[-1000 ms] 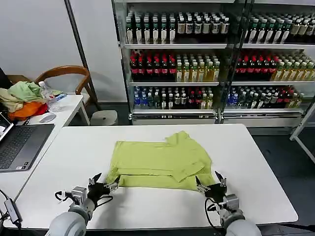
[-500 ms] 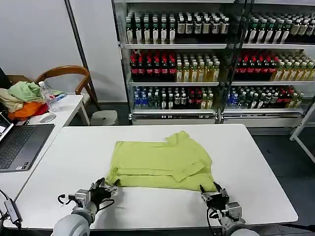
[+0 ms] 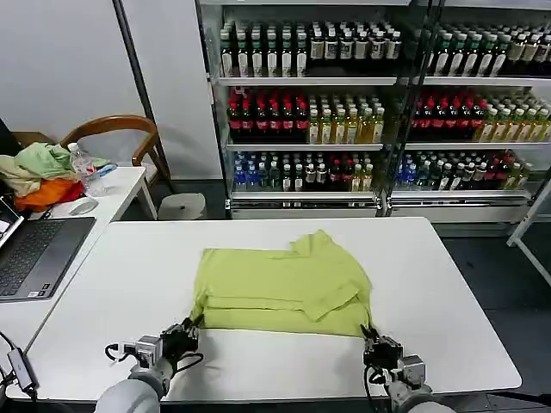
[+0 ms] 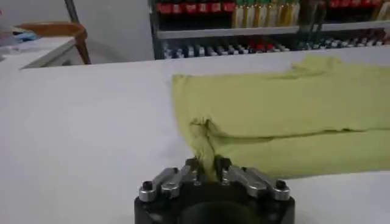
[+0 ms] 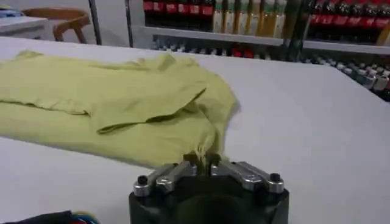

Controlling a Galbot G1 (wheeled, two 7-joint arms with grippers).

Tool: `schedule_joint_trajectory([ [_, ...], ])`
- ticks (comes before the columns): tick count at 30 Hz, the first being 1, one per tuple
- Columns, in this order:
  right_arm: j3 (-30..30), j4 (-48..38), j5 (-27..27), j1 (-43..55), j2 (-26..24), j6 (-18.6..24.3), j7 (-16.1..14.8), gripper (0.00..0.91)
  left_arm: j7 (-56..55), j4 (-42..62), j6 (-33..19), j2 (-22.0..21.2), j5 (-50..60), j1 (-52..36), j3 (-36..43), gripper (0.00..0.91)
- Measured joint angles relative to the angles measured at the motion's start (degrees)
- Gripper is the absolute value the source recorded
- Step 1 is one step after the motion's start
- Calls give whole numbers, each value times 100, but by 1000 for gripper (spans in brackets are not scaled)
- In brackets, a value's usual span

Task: Fold and organize the clothes.

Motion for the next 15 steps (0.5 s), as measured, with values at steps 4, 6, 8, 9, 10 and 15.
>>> schedule_joint_trajectory([
  [4, 95, 223, -109, -276, -26, 44, -25, 0, 89, -215, -5, -10, 117, 236, -108, 20],
  [6, 137, 354, -184, -444, -44, 72, -25, 0, 156, -350, -38, 16, 174, 387, -189, 20],
  [8, 169, 478, -263, -619, -52, 107, -20, 0, 211, -473, -54, 43, 215, 543, -273, 20],
  [9, 188, 538, -308, -709, -53, 128, -12, 0, 230, -534, -61, 50, 226, 629, -323, 30],
  [10, 200, 594, -346, -797, -54, 147, -4, 0, 249, -589, -68, 66, 231, 705, -372, 30],
  [15, 212, 872, -554, -1266, -26, 259, 40, 0, 368, -889, -117, 135, 242, 1182, -654, 30],
])
